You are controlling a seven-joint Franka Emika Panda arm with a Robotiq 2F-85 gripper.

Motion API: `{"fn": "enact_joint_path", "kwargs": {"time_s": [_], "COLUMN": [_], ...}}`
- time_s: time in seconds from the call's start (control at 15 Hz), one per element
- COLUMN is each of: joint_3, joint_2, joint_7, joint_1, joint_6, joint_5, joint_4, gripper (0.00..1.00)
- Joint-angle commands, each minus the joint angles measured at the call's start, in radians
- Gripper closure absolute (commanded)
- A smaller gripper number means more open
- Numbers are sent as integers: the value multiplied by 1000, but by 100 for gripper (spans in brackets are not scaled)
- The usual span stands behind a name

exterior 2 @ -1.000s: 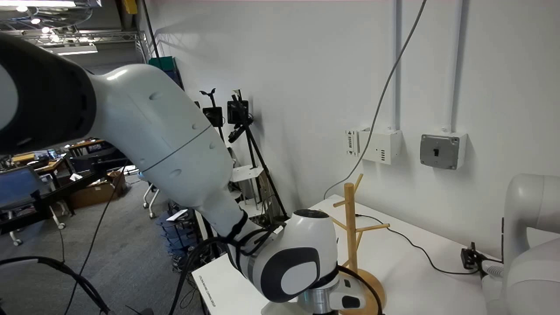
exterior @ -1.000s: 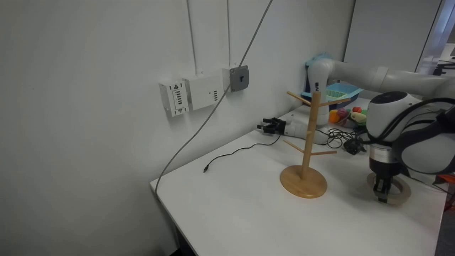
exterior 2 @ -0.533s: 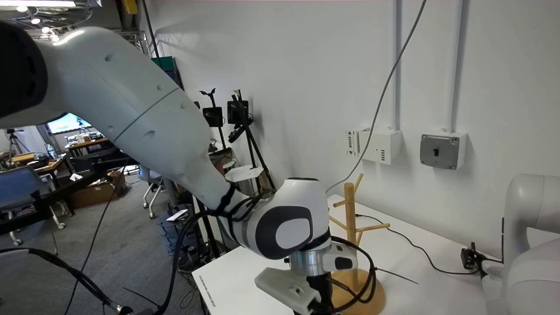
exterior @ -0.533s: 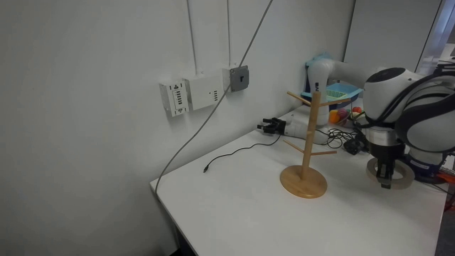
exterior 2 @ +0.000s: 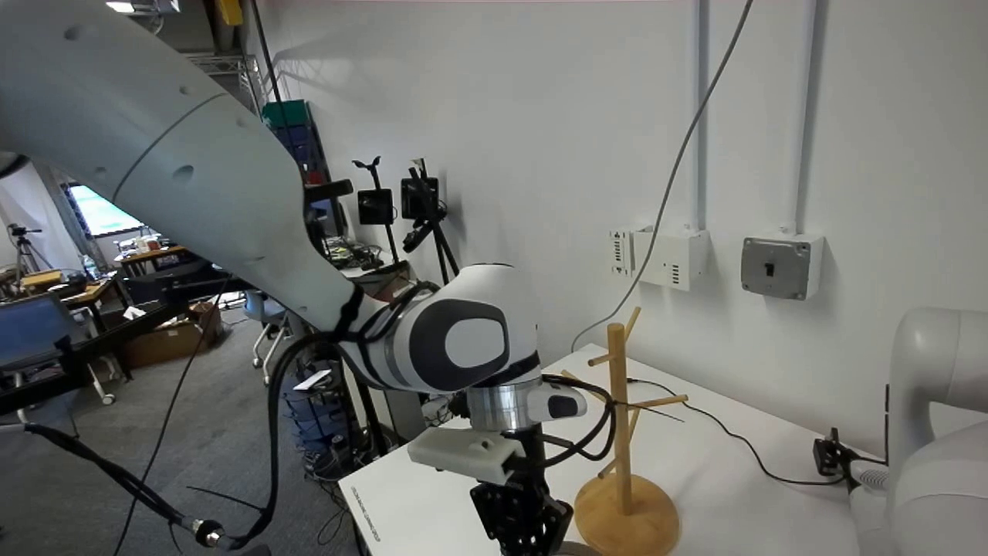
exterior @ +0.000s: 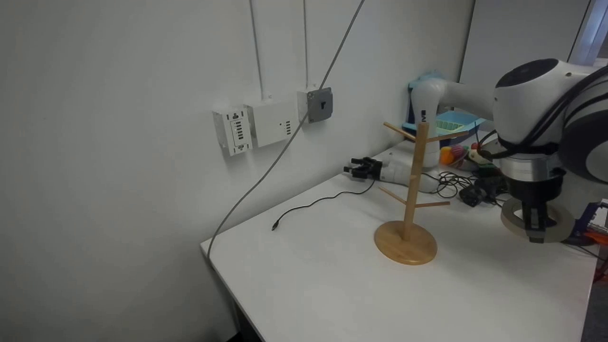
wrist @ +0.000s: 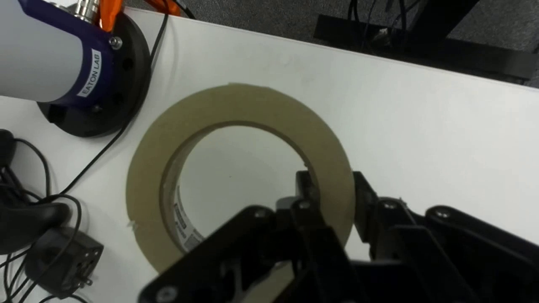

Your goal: Put the tape on the top position of the wooden holder

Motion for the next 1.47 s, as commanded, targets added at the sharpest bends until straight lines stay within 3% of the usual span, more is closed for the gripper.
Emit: {"fn": "enact_joint_path", "kwargs": {"time_s": [0.0,0.6,1.4], "joint_3": [36,91,81], "joint_2": [-136,-365,-440], "joint_7": [-29,-32,46], "joint_1": [2,-5,-45], "joint_6": [-63,-46,162], "joint_5": [-9,9,-8], "joint_4": [-93,-171,-152], "gripper": [94,94,94]}}
